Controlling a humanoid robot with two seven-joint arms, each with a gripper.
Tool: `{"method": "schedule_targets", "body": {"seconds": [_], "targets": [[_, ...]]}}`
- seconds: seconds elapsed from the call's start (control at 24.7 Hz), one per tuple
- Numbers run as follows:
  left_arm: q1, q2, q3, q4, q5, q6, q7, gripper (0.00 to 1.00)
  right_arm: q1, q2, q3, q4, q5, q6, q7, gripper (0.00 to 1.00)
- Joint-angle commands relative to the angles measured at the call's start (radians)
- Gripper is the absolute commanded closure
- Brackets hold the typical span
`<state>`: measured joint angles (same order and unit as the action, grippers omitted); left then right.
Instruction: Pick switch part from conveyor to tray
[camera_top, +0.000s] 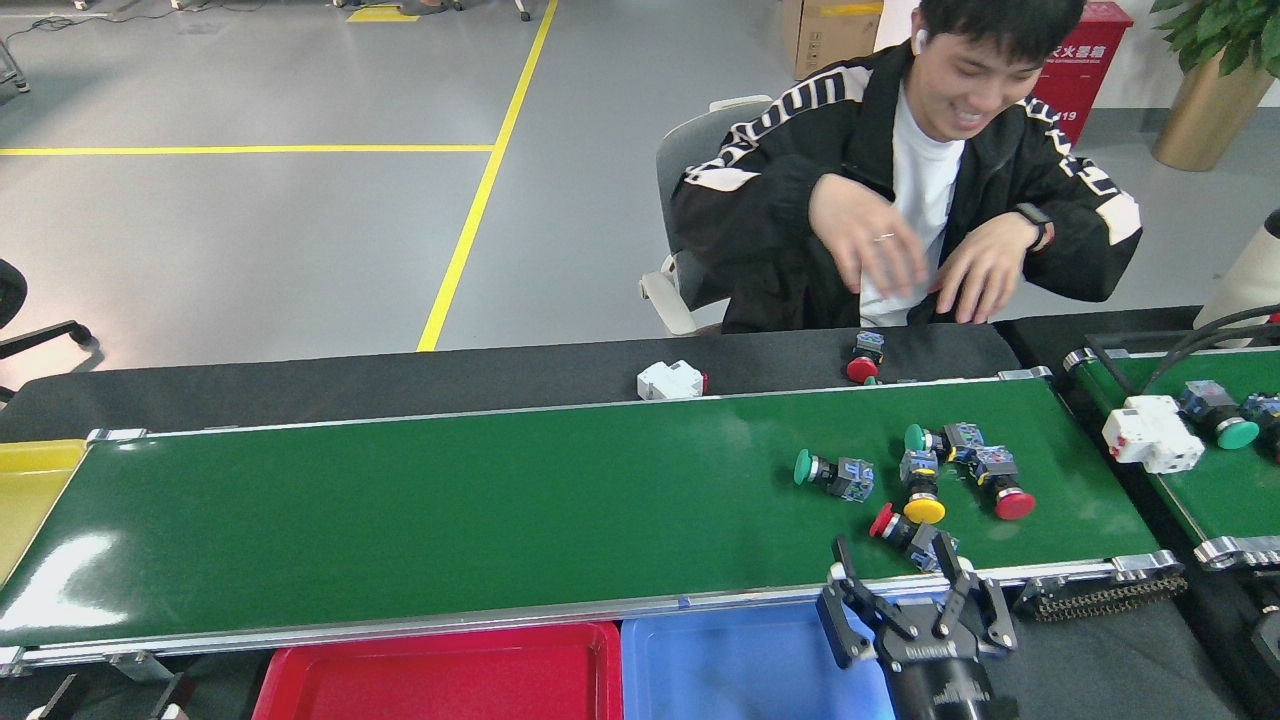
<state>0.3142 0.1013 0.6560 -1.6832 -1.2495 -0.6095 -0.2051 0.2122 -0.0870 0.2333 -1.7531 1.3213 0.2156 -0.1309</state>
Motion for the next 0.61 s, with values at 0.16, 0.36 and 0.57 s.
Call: {"method": "schedule_targets", "body": {"seconds": [0.16, 0.36, 0.57], "targets": [[0.0, 0.005, -0.002, -0.021, 0.004, 0.02, 0.003, 0.0, -0.025, -0.002, -0.002, -0.003, -0.004, -0.004, -0.003, 0.0], [0.0, 0.003, 0.013, -0.02, 0.004, 0.02, 0.003, 0.0, -0.186, 0.01, 0.0, 0.176, -0.019, -0.008, 0.02, 0.0], [0.002, 0.003, 0.011, -0.018, 0.004, 0.024, 0.003, 0.0, -0.306, 0.056, 0.014, 0.313, -0.077, -0.093, 0.146, 0.0]]}}
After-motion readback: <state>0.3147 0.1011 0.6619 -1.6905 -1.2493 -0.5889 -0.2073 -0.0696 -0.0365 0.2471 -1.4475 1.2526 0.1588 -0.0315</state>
